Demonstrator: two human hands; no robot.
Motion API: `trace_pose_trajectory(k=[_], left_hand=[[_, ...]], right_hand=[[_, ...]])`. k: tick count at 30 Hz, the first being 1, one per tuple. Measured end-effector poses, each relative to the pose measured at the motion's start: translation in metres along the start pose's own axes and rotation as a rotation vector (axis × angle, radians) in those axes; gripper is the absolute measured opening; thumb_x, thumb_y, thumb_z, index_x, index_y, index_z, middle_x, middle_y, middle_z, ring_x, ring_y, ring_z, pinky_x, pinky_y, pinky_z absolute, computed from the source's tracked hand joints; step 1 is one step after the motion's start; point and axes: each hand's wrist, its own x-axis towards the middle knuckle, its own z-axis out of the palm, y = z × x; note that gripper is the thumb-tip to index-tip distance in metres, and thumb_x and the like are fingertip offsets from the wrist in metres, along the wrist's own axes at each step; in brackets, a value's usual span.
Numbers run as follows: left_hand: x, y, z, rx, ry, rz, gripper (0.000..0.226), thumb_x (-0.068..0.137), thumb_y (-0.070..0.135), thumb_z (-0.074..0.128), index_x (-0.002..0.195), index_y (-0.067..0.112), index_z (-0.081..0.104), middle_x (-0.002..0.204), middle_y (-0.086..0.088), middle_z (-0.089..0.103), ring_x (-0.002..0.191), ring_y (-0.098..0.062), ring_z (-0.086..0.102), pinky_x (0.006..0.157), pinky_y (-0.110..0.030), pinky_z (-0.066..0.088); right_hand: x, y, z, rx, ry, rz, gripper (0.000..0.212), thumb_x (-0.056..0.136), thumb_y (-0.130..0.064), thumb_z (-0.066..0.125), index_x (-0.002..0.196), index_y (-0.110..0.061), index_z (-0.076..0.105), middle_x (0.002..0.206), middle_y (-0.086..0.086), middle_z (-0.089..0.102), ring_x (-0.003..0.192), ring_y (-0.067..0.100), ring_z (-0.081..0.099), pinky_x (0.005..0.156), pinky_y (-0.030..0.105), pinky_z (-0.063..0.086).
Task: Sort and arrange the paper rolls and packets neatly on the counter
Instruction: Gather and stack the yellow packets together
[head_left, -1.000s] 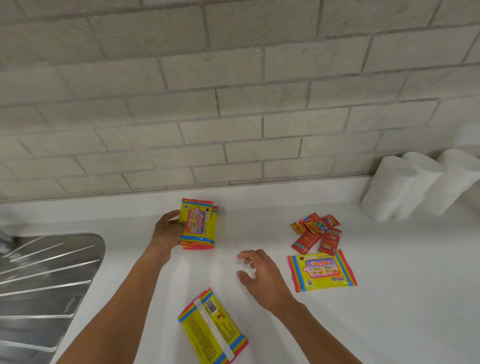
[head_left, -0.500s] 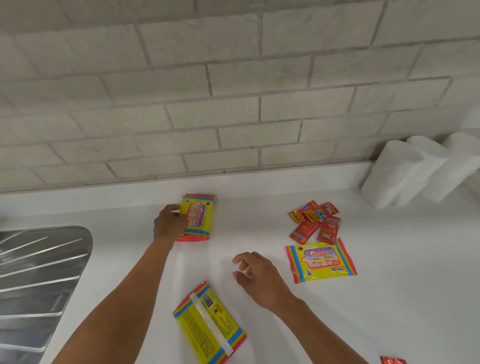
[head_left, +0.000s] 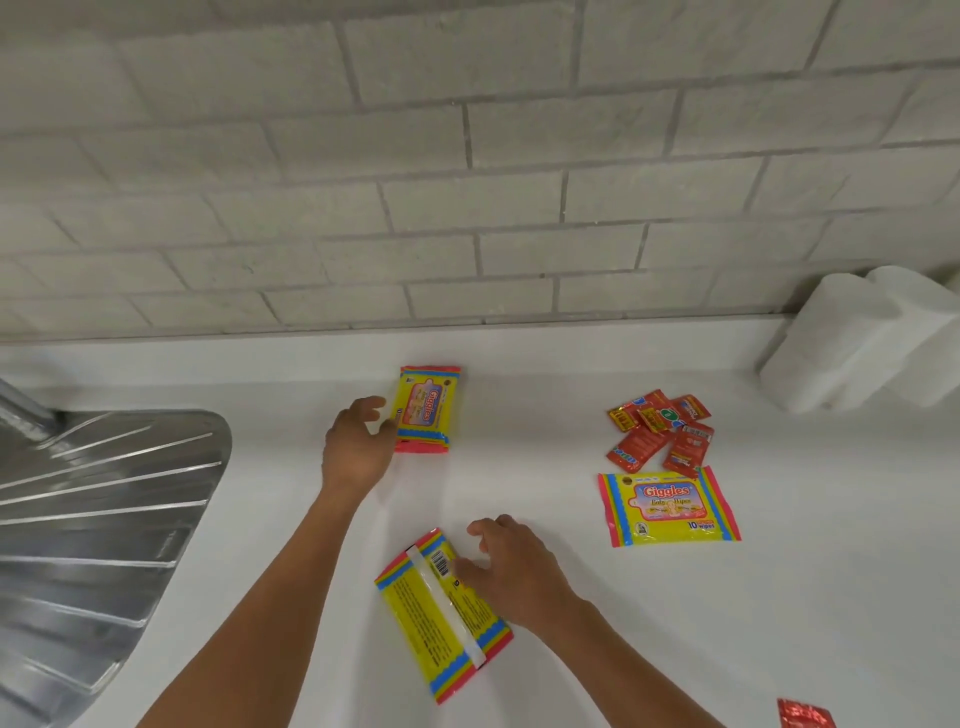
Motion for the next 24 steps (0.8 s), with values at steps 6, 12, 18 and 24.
trace_pose_trajectory(k=[6, 12, 18, 24], left_hand=[[-0.056, -0.013, -0.013, 0.003, -0.013, -0.003, 0.035, 0.092, 0.030, 0.063, 0.126, 0.030, 0.058, 0.120, 0.003, 0.063, 0.100, -0.019, 0.063, 0.084, -0.031, 0.047], [-0.126, -0.033, -0.009, 0.247, -0.179, -0.155, 0.050, 0.088, 0.053, 0.059, 0.133, 0.033, 0.050, 0.127, 0.002, 0.054, 0.112, -0.021, 0.060, 0.095, -0.037, 0.047], [-0.177, -0.022, 0.011, 0.458, -0.248, -0.184, 0.085, 0.078, 0.078, 0.051, 0.142, 0.025, 0.036, 0.132, -0.001, 0.040, 0.113, -0.029, 0.060, 0.088, -0.037, 0.046], [-0.178, -0.011, 0.016, 0.546, -0.318, -0.253, 0.106, 0.055, 0.085, 0.066, 0.133, 0.019, 0.040, 0.123, -0.004, 0.040, 0.108, -0.025, 0.060, 0.076, -0.034, 0.046]], right_hand=[[-0.007, -0.014, 0.011, -0.043, -0.052, 0.037, 0.062, 0.093, -0.053, 0.052, 0.145, -0.021, 0.044, 0.138, 0.001, 0.047, 0.128, 0.021, 0.048, 0.103, 0.040, 0.045], [-0.017, -0.010, 0.013, -0.025, -0.031, 0.058, 0.048, 0.099, -0.038, 0.047, 0.142, -0.018, 0.049, 0.133, 0.007, 0.052, 0.123, 0.025, 0.054, 0.101, 0.040, 0.047], [-0.027, -0.001, 0.007, -0.004, -0.025, 0.090, 0.045, 0.100, -0.031, 0.043, 0.143, -0.019, 0.048, 0.139, 0.007, 0.050, 0.127, 0.024, 0.052, 0.104, 0.036, 0.044], [-0.042, 0.013, -0.002, 0.027, -0.031, 0.125, 0.043, 0.101, -0.026, 0.043, 0.142, -0.017, 0.051, 0.141, 0.008, 0.051, 0.129, 0.023, 0.051, 0.106, 0.032, 0.041]])
